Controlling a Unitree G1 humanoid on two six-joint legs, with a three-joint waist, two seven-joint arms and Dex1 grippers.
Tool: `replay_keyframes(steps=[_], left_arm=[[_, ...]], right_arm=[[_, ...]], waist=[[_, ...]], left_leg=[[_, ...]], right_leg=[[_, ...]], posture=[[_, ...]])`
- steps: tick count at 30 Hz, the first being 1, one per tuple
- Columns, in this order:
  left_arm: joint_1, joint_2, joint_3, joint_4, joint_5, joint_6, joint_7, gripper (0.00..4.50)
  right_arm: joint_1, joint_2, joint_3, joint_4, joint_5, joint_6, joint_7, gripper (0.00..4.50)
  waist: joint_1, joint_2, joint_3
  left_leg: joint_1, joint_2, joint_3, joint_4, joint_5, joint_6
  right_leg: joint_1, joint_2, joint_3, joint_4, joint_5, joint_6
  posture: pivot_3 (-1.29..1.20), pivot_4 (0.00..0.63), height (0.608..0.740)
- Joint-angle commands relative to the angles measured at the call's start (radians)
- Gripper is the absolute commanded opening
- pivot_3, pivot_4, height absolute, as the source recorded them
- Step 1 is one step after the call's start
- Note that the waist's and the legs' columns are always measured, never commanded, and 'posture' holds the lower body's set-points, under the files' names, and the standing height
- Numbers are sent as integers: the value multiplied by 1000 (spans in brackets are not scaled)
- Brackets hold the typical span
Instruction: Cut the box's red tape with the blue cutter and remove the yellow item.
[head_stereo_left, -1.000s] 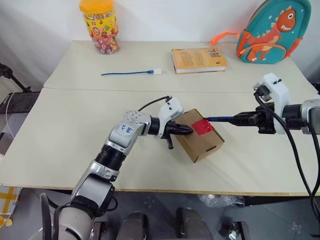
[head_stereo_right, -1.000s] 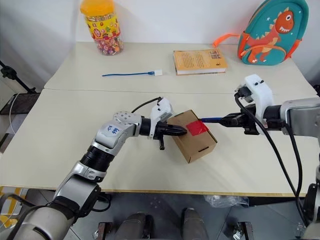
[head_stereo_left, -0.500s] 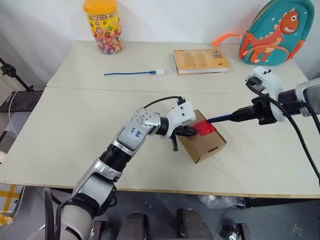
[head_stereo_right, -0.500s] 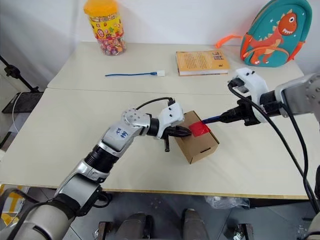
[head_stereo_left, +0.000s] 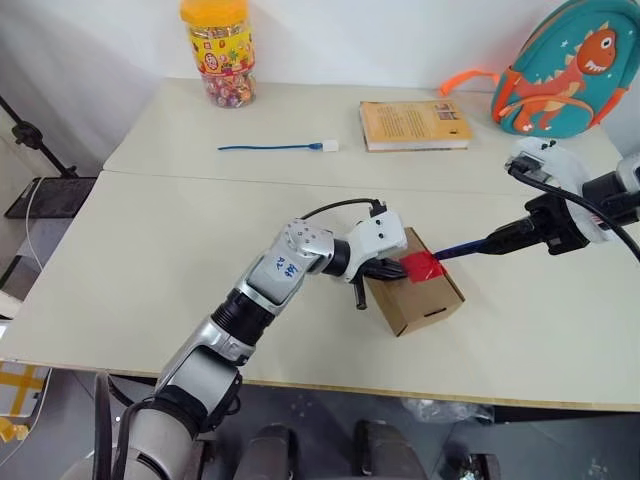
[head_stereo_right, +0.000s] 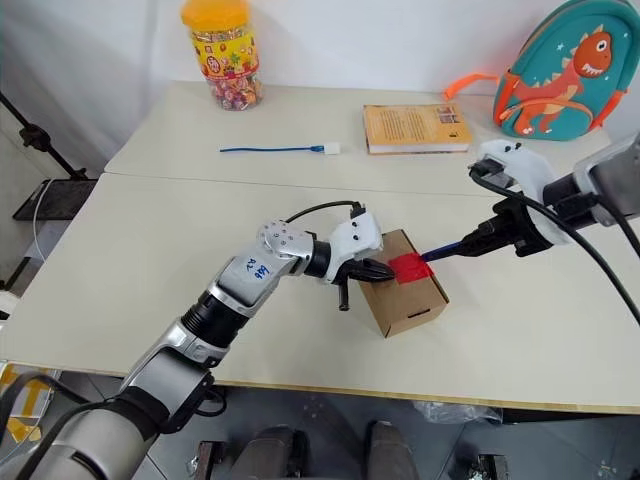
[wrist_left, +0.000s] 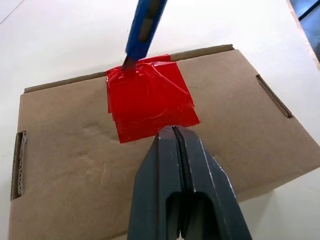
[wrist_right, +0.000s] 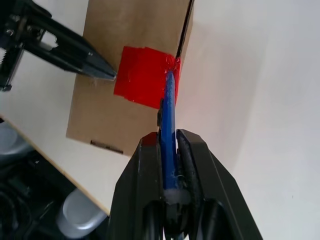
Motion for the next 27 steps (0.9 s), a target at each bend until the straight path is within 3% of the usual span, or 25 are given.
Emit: replay_keyframes(steps=[1, 6, 10, 27], left_arm=[[94, 5, -130, 163, 76, 100, -3, 0], [94, -10, -132, 181, 81, 98, -2, 0], [94, -13, -130, 185, 82, 100, -4, 0], [91, -8, -127, 204, 83, 92, -15, 0]], right_arm=[[-19, -41, 17, -49, 110, 19, 51, 160], [30, -89, 17, -81, 192, 19, 15, 160], [126, -151, -18, -124, 234, 19, -21, 160], [420, -255, -244, -201, 324, 19, -127, 160]], waist=[[2, -2, -2], [-1, -3, -6], [-2, -4, -9], [-6, 2, -19]], left_leg=[[0, -1, -1, 0, 0, 0], [1, -3, -2, 0, -2, 3], [14, -2, -3, -5, -10, 9], [19, -1, -5, -5, -15, 7]], right_leg=[[1, -1, 0, 0, 0, 0], [4, -5, 0, -5, 0, 0], [19, -6, -2, -13, -1, -2], [29, -7, -4, -23, -2, -3]], posture=[[0, 150, 740], [0, 150, 740], [0, 150, 740], [0, 150, 740]])
